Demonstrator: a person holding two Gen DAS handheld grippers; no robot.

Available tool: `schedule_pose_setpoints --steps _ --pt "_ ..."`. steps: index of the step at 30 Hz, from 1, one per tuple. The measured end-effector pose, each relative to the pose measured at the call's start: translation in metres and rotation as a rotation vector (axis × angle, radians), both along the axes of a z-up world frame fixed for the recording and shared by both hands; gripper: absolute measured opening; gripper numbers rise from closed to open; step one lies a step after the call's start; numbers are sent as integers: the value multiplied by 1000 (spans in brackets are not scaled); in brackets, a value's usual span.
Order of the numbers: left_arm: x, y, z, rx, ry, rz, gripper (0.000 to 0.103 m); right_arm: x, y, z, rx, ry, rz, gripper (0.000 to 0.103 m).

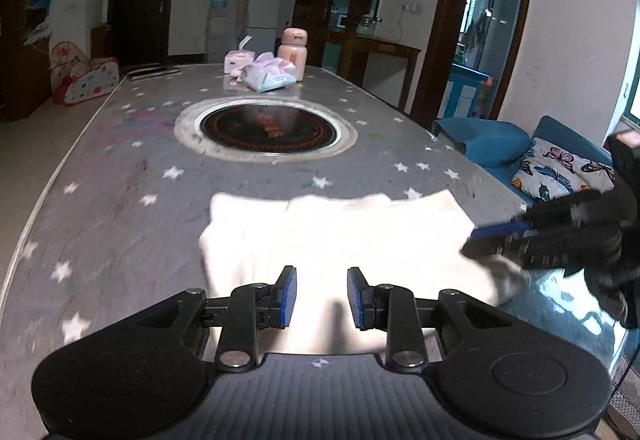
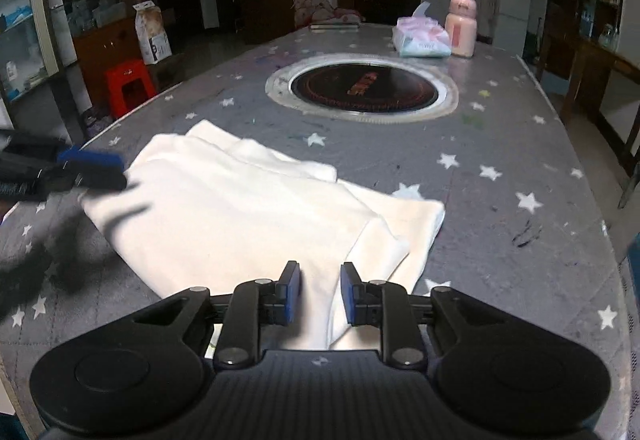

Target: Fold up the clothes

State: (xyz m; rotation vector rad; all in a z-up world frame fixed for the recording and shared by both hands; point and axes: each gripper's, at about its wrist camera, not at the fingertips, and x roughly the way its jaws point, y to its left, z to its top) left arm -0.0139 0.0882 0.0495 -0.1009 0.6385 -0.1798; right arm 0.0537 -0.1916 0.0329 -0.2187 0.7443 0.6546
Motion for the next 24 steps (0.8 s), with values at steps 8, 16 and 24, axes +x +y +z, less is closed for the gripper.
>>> schedule_pose_setpoints --steps 8,16,24 --pt "-11 12 -18 -21 55 32 30 -11 14 3 11 -16 46 21" --pt "-16 23 -10 -34 46 96 42 -23 25 12 33 -36 79 33" --pt "-17 30 -11 -36 91 165 56 -38 53 8 12 -39 151 45"
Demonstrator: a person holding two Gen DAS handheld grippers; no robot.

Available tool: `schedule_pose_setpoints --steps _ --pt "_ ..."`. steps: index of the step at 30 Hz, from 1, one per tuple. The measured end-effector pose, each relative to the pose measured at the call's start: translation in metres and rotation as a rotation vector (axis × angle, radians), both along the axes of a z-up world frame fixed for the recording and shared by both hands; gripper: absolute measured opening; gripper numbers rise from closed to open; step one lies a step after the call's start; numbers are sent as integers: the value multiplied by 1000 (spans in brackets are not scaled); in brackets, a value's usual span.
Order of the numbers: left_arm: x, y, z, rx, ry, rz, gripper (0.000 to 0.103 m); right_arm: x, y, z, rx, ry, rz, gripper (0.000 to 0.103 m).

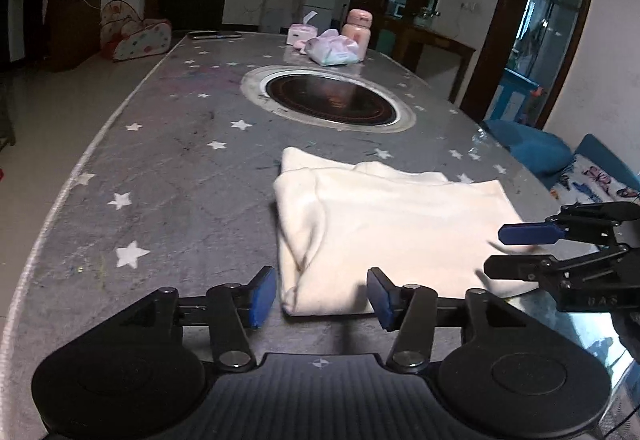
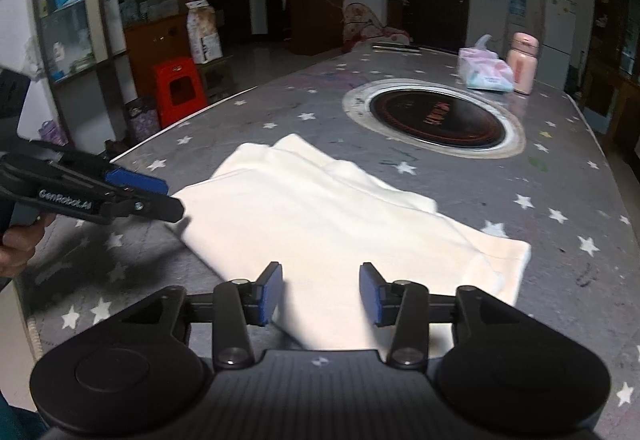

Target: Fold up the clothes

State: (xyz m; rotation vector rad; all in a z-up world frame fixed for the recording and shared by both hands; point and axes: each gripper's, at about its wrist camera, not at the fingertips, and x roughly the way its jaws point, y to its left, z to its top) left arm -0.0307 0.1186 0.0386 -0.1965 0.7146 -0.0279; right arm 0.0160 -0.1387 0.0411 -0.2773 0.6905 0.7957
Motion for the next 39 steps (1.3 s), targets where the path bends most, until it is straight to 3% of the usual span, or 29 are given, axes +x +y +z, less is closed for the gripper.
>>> schedule_pose_setpoints --steps 8,11,14,18,25,34,39 --pt "-4 2 -1 4 12 38 76 -13 16 -4 -16 -4 35 58" --pt "-4 2 0 8 11 49 83 -15 20 -4 -14 -9 37 67" --pt "-4 3 1 6 10 57 92 -20 27 -2 -19 -42 47 83" --pt "-4 7 0 9 14 76 96 -22 32 0 -7 -53 66 86" --pt "-3 15 0 6 7 127 103 -23 36 -1 18 -58 61 103" --pt "-2 13 5 40 -29 154 103 -20 37 5 98 -68 26 103" --pt "0 14 5 53 -10 188 103 -19 38 6 151 -89 17 103"
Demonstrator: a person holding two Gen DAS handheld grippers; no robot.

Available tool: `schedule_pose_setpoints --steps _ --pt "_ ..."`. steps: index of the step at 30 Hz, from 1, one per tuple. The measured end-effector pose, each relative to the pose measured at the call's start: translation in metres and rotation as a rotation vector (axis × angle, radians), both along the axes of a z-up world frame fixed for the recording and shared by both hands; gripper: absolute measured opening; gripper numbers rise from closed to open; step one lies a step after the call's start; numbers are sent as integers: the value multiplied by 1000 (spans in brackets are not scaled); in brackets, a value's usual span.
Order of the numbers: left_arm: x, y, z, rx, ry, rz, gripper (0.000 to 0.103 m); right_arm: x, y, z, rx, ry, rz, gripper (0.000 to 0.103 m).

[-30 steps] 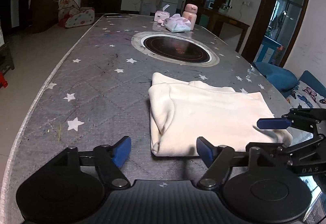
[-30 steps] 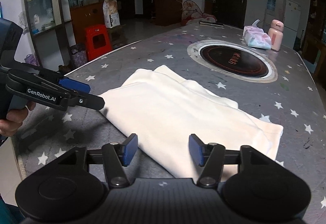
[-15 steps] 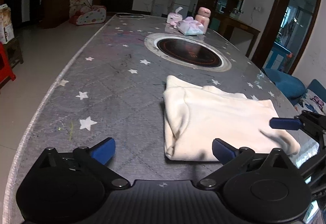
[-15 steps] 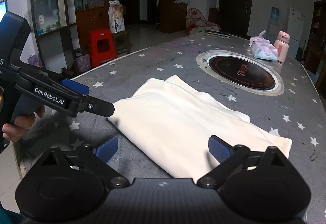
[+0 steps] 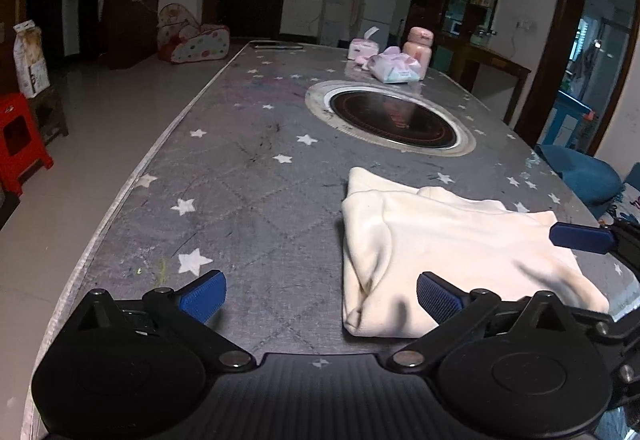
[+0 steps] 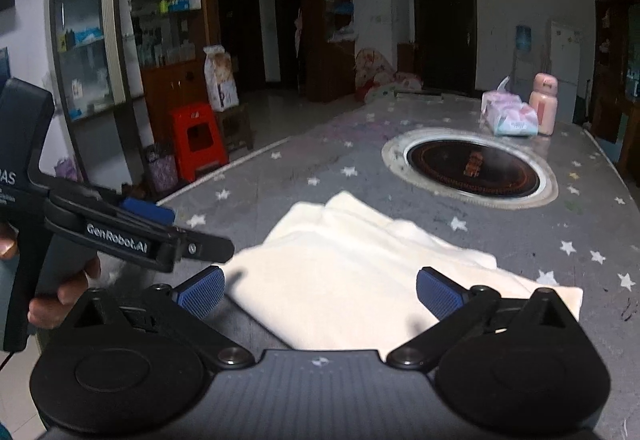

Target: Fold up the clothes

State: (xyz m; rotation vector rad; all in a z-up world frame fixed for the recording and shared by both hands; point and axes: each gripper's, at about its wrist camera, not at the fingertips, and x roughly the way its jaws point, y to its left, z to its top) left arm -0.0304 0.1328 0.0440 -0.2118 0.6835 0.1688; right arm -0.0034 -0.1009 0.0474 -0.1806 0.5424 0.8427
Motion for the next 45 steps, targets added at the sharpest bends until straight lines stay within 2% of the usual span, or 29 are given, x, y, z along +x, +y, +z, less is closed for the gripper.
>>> schedule_pose_setpoints --steps 5,9,15,22,30,33,34,36,41,45 --pt "1 4 0 19 8 48 103 0 10 -3 -62 -12 33 103" --pt "2 11 -1 -9 29 77 103 -3 20 -7 -122 -15 63 103" --pt "3 8 1 28 24 61 103 -16 38 -9 -178 -68 132 101" --pt "5 15 6 -7 13 67 103 -21 60 -16 -237 -76 196 85" --pt "11 11 2 -10 41 82 103 -30 77 -21 -279 -117 241 81" --pt "13 16 0 -24 55 111 103 -31 80 -23 -290 -121 249 74" --pt "14 17 -1 -28 59 121 103 -31 81 -24 -293 -121 252 66" --pt "16 20 -2 -37 68 141 103 -30 83 -25 -300 -112 256 61" --pt "21 33 -5 -99 98 177 103 -30 88 -30 -330 -130 262 58" --pt "23 40 -6 -135 100 184 103 -28 91 -32 -342 -136 269 52"
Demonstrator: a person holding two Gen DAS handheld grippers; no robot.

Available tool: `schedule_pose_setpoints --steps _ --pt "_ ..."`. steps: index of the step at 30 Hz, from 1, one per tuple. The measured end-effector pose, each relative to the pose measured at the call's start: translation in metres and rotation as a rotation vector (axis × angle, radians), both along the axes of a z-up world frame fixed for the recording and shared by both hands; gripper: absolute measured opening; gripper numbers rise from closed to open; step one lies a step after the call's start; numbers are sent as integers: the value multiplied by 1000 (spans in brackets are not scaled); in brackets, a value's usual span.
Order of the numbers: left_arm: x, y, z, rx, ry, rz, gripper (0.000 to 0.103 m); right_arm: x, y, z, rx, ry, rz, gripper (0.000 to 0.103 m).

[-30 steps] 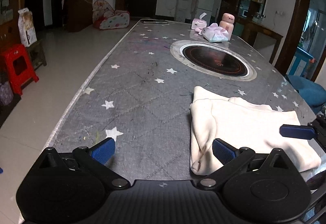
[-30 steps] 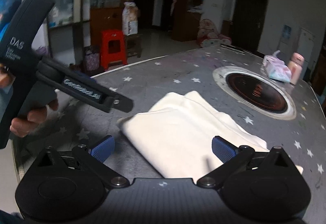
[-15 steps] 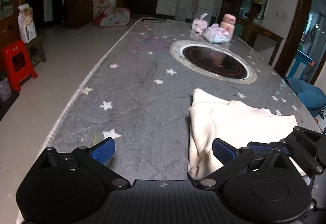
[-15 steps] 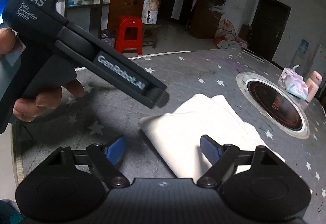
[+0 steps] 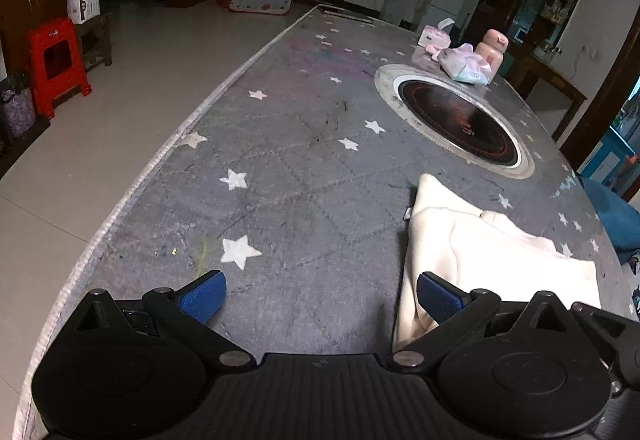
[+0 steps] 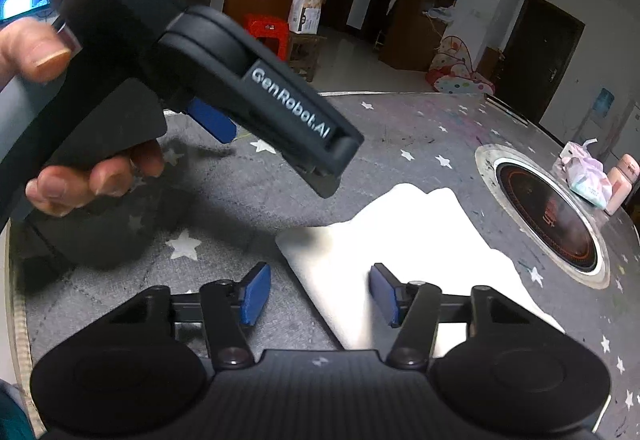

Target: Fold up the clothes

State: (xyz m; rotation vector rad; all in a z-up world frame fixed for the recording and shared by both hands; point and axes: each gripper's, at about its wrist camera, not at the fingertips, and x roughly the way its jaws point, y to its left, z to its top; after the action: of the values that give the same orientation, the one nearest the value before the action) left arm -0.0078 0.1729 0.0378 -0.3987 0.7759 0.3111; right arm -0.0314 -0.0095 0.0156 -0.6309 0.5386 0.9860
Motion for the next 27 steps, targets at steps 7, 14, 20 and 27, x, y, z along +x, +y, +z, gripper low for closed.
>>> schedule_pose_setpoints --steps 7,14,20,27 --pt "6 6 -3 -65 28 18 103 4 3 -4 -24 -30 -9 33" --pt "10 7 -5 -218 21 11 103 14 -6 3 46 32 -48 22" --pt "19 4 -8 -369 4 11 103 25 -15 14 112 102 -81 19" --pt "30 -4 -11 -482 -15 -9 103 29 -27 25 168 137 -96 17"
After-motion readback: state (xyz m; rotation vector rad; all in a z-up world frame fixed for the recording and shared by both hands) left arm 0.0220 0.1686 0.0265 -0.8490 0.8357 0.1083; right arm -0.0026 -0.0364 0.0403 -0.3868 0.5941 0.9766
